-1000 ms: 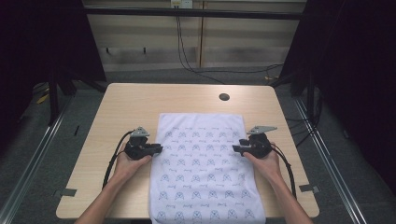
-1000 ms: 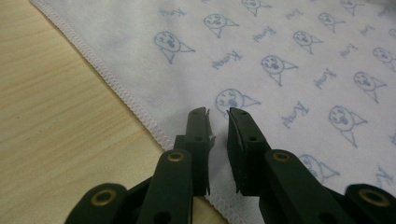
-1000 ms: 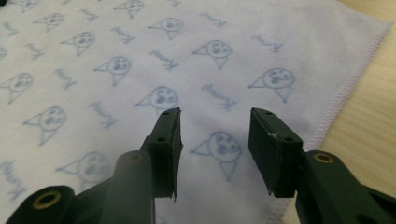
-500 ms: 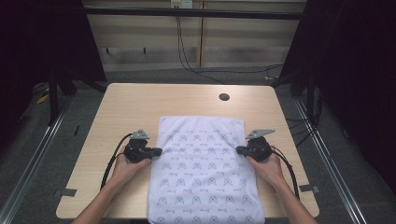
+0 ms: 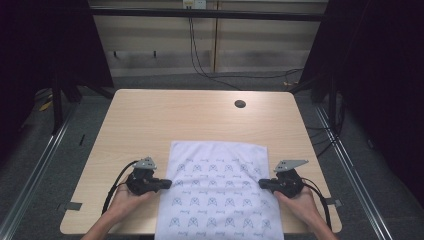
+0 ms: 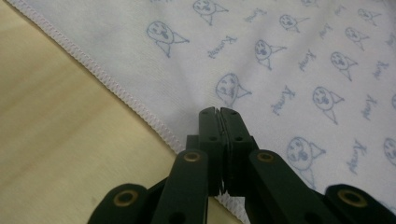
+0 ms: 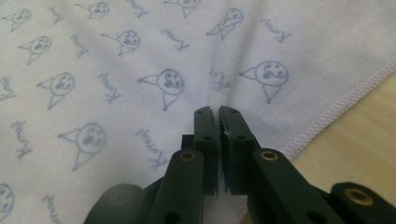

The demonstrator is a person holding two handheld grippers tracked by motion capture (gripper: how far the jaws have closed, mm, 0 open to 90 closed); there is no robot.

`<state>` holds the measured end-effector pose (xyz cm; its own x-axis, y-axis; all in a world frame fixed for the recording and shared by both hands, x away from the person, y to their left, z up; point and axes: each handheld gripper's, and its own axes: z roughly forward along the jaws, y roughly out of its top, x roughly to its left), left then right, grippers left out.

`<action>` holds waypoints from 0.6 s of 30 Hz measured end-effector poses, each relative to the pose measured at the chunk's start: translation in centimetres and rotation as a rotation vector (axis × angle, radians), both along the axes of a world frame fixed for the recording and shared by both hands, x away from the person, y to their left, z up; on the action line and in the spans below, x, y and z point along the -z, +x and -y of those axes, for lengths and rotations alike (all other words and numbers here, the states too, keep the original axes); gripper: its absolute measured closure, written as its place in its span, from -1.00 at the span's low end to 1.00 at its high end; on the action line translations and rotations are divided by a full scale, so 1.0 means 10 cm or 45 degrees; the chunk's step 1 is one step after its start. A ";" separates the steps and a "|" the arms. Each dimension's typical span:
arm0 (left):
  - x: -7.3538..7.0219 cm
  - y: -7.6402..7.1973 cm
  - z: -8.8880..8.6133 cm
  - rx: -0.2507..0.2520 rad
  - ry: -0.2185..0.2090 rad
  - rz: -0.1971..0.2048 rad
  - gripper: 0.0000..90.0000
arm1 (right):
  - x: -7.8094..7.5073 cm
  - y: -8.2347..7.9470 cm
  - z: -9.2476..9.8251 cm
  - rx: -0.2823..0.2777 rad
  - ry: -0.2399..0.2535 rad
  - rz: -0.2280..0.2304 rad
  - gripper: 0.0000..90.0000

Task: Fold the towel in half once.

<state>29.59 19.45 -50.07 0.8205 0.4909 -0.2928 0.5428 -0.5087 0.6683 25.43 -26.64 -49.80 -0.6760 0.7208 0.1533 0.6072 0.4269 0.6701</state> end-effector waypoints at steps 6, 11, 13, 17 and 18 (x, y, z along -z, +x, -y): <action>-0.03 -0.30 -0.04 0.081 0.010 -0.045 0.96 | -0.03 -0.30 -0.05 -0.080 -0.013 -0.035 0.89; -0.04 -0.35 -0.10 0.075 -0.040 -0.085 0.63 | -0.08 -0.34 -0.02 -0.080 0.008 -0.019 0.64; -0.06 -0.24 -0.10 0.027 -0.047 -0.068 0.40 | -0.15 -0.20 0.04 -0.013 0.069 0.023 0.58; -0.11 0.06 -0.06 -0.037 -0.060 -0.013 0.36 | -0.17 0.16 0.16 0.092 0.028 0.057 0.51; -0.11 0.13 -0.05 -0.056 -0.066 -0.006 0.36 | -0.14 0.27 0.18 0.113 0.022 0.049 0.48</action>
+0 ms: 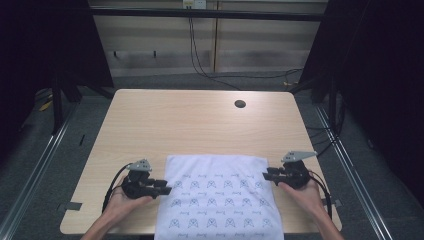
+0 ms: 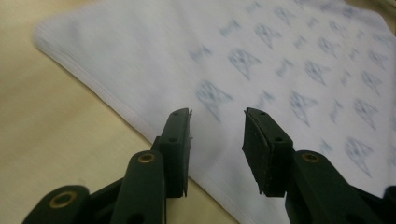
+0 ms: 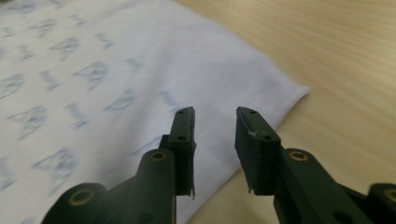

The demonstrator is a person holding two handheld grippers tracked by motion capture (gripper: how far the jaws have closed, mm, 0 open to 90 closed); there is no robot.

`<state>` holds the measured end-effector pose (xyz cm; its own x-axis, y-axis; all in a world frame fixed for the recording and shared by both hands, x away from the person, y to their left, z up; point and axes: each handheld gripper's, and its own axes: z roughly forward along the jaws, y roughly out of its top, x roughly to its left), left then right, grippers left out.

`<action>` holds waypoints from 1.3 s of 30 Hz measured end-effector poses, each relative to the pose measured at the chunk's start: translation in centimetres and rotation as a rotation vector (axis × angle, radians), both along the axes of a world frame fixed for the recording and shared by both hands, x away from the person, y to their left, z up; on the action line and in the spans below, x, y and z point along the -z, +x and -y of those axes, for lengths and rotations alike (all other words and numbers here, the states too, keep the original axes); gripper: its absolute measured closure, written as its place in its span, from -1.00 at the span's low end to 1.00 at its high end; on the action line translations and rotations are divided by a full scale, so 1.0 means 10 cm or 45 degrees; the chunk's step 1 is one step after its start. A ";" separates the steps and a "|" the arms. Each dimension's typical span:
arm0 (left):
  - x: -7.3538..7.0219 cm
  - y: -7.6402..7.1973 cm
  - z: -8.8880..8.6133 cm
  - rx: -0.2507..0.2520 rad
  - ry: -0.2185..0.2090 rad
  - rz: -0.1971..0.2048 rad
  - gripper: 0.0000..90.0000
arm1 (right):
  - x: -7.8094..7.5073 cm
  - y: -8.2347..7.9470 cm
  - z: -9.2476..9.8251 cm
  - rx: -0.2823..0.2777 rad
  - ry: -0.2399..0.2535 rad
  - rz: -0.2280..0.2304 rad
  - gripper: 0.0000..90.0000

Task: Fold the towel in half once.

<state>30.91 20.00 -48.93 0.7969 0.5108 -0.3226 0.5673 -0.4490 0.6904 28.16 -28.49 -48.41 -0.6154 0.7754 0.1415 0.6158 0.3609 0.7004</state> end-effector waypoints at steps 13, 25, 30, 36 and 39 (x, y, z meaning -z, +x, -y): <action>0.02 0.63 0.04 -0.227 0.015 0.073 0.04 | 0.16 0.56 -0.06 0.049 -0.088 0.008 0.22; 0.09 0.65 0.03 -0.238 0.070 0.102 0.00 | 0.18 0.44 -0.03 0.000 -0.022 -0.005 0.80; 0.11 0.69 0.02 -0.279 0.090 0.125 -0.03 | 0.19 0.48 0.00 0.008 0.042 -0.055 0.92; 0.14 0.71 0.03 -0.244 0.124 0.148 0.00 | 0.20 0.52 0.01 0.013 0.051 -0.056 0.92; 0.15 0.72 0.04 -0.207 0.113 0.152 0.06 | 0.20 0.52 0.01 0.017 0.050 -0.058 0.92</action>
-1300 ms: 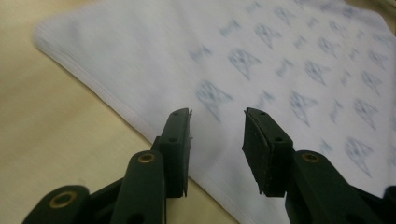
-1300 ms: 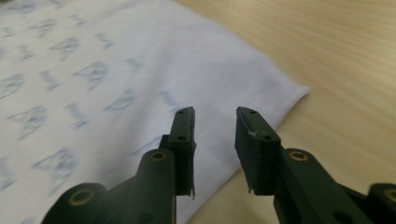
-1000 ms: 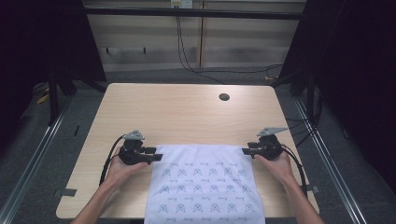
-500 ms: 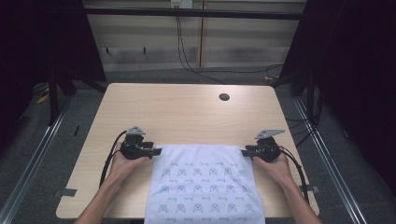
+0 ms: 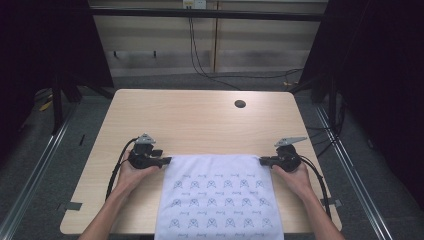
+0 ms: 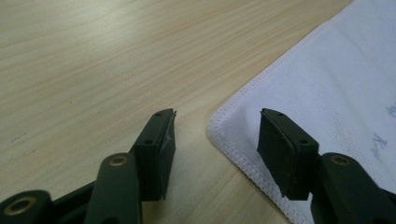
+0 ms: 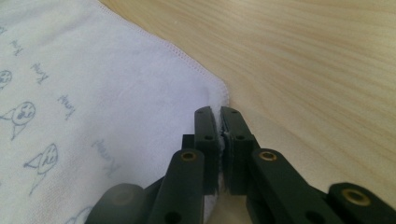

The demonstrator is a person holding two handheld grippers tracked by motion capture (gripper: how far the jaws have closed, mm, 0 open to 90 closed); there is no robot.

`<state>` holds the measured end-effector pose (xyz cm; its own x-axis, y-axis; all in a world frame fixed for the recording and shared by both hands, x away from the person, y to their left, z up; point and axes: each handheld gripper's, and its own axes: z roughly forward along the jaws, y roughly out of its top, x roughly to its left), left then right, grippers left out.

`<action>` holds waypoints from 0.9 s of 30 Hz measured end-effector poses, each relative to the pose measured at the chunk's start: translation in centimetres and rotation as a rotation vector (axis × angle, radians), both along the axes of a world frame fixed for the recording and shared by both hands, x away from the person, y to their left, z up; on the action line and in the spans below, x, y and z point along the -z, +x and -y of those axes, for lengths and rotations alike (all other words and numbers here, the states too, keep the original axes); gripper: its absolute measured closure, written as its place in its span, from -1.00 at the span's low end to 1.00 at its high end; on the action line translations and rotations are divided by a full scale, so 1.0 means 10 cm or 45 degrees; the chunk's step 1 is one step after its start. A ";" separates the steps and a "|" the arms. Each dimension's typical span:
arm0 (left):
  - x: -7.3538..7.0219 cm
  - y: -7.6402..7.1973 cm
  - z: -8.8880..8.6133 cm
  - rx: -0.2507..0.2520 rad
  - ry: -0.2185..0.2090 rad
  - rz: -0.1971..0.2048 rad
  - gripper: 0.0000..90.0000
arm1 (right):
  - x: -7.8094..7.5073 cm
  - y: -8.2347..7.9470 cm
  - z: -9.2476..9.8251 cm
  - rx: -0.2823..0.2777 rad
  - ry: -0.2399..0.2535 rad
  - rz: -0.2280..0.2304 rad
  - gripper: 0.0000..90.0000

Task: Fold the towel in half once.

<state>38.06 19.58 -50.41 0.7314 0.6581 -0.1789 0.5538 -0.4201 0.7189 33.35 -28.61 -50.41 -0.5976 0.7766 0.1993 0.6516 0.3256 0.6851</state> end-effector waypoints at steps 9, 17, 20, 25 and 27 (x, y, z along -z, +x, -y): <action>0.01 -0.06 0.12 0.143 -0.021 -0.004 0.42 | 0.00 0.00 0.00 0.003 -0.004 0.009 0.92; 0.03 -0.08 0.15 0.169 -0.047 -0.045 0.90 | 0.01 0.00 -0.03 0.009 0.016 -0.003 0.92; 0.03 -0.06 0.13 0.131 -0.076 -0.095 0.93 | 0.01 0.00 -0.01 0.012 0.039 -0.023 0.92; 0.02 -0.05 0.09 0.116 -0.107 -0.140 0.92 | -0.06 -0.02 -0.02 -0.006 0.078 -0.024 0.93; -0.02 -0.06 0.08 0.136 -0.131 -0.137 0.92 | -0.13 -0.02 -0.02 -0.002 0.093 0.007 0.93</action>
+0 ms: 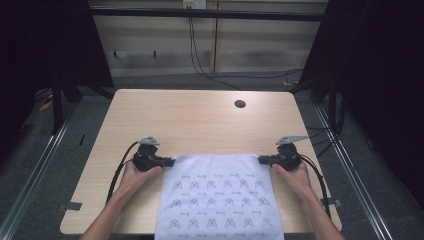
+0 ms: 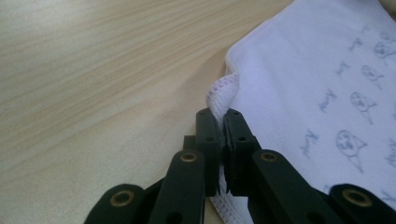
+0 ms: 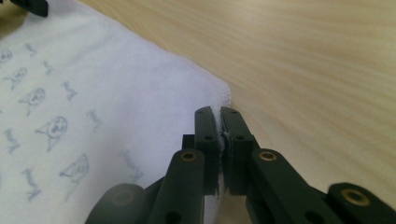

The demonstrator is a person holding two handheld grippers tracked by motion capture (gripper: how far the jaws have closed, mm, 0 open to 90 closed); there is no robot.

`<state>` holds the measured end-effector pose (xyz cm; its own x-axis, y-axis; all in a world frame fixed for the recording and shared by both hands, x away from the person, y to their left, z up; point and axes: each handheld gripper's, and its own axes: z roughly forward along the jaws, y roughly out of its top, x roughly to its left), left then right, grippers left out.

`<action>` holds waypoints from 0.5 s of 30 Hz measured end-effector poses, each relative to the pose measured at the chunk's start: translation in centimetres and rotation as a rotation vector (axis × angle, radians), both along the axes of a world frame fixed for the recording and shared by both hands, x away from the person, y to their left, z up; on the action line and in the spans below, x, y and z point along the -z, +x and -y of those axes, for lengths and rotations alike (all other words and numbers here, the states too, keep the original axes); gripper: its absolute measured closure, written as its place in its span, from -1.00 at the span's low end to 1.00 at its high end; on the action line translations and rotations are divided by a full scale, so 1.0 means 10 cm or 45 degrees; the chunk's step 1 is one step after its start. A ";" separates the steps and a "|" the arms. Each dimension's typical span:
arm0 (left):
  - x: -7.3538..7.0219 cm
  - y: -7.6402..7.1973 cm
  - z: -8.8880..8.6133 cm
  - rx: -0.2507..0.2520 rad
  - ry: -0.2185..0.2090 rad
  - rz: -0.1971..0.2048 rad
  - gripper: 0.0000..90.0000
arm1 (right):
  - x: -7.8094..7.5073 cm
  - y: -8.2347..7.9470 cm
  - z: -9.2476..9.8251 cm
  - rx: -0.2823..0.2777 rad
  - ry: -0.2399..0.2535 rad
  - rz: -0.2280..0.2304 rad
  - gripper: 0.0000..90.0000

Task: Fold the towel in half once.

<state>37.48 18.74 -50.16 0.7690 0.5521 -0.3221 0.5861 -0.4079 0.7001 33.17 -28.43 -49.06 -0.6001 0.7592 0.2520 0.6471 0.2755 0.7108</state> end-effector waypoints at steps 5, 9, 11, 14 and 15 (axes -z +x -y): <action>-0.21 -0.01 -0.10 -0.036 -0.055 0.103 0.93 | -0.19 0.00 0.03 0.010 0.055 0.058 0.93; -0.34 0.02 -0.17 -0.069 -0.131 0.116 0.93 | -0.30 0.05 0.08 0.025 0.084 0.096 0.93; -0.38 0.05 -0.18 -0.100 -0.176 0.104 0.93 | -0.37 0.10 0.08 0.038 0.089 0.109 0.93; -0.43 0.06 -0.15 -0.114 -0.134 0.125 0.94 | -0.47 0.16 0.04 0.031 0.093 0.131 0.93; -0.45 0.07 -0.16 -0.119 -0.144 0.134 0.94 | -0.52 0.18 0.02 0.027 0.099 0.142 0.93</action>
<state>38.18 20.37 -45.68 0.7491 0.5871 -0.3069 0.5387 -0.2702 0.7980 35.01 -28.60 -43.87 -0.6118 0.7526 0.2435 0.5680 0.2038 0.7974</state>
